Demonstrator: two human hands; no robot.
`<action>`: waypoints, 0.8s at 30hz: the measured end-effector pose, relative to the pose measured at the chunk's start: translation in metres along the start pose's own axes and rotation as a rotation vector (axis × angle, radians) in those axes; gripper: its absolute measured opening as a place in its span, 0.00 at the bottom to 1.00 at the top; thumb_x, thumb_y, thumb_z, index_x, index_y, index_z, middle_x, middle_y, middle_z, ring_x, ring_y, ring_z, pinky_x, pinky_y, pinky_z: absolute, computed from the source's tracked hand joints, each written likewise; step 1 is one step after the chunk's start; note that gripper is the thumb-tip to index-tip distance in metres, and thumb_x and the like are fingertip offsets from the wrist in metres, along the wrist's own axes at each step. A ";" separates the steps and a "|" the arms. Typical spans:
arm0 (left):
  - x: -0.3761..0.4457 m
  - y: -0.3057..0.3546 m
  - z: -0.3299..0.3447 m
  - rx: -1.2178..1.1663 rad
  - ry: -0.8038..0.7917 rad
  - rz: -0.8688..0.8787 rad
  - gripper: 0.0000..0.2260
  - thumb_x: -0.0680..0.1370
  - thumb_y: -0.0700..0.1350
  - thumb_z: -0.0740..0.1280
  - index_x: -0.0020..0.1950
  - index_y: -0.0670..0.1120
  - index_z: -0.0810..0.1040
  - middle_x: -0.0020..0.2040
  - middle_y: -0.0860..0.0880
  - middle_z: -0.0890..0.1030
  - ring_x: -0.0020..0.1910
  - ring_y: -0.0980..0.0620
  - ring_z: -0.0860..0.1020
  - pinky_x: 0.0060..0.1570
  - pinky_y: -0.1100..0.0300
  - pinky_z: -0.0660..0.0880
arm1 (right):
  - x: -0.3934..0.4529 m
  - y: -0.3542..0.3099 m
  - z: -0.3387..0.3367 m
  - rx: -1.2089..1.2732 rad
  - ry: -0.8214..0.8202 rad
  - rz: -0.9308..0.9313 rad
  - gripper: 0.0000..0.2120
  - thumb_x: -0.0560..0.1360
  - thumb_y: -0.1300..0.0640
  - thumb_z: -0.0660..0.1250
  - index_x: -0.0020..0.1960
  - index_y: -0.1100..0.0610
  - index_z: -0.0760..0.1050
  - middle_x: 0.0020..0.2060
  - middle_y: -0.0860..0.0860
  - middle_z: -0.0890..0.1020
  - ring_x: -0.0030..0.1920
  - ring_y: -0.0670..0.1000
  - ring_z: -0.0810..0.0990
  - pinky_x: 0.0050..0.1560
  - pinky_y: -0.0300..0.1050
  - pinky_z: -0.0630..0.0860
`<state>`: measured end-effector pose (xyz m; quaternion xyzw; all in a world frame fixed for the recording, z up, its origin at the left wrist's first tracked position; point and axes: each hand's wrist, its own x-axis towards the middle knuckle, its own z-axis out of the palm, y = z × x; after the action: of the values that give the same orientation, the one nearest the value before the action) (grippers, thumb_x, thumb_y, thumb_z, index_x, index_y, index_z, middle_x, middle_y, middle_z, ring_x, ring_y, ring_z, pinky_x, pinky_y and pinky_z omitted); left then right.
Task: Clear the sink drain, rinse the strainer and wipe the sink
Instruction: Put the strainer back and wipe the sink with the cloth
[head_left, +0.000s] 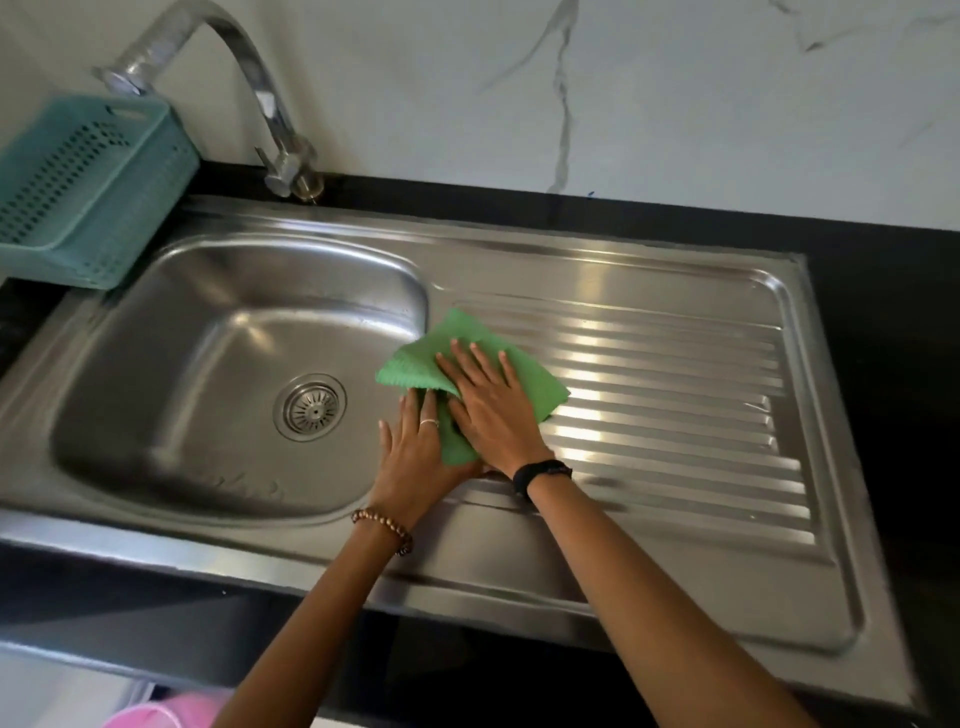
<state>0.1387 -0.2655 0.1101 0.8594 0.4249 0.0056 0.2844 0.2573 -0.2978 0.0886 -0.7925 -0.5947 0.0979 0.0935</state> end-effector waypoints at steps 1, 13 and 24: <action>-0.003 0.010 0.005 0.005 0.008 0.039 0.50 0.65 0.61 0.71 0.75 0.43 0.46 0.77 0.42 0.48 0.76 0.47 0.46 0.72 0.46 0.42 | -0.010 0.009 -0.002 0.009 0.013 0.030 0.25 0.80 0.51 0.50 0.76 0.51 0.51 0.76 0.51 0.55 0.76 0.52 0.52 0.75 0.56 0.43; -0.013 0.100 0.074 0.161 -0.182 0.271 0.40 0.71 0.63 0.63 0.76 0.49 0.48 0.77 0.46 0.44 0.76 0.45 0.42 0.71 0.41 0.39 | -0.143 0.177 -0.049 0.026 0.139 0.512 0.24 0.81 0.53 0.49 0.76 0.52 0.51 0.77 0.53 0.53 0.77 0.54 0.50 0.75 0.55 0.44; -0.012 0.077 0.058 0.133 -0.124 0.273 0.34 0.75 0.57 0.63 0.75 0.48 0.53 0.77 0.46 0.48 0.76 0.47 0.45 0.72 0.42 0.41 | -0.214 0.148 -0.038 0.071 0.186 0.671 0.24 0.81 0.54 0.49 0.76 0.55 0.50 0.77 0.54 0.52 0.77 0.55 0.48 0.75 0.54 0.42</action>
<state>0.2015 -0.3395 0.1027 0.9248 0.2852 -0.0370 0.2493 0.3457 -0.5450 0.0957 -0.9456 -0.2860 0.0712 0.1376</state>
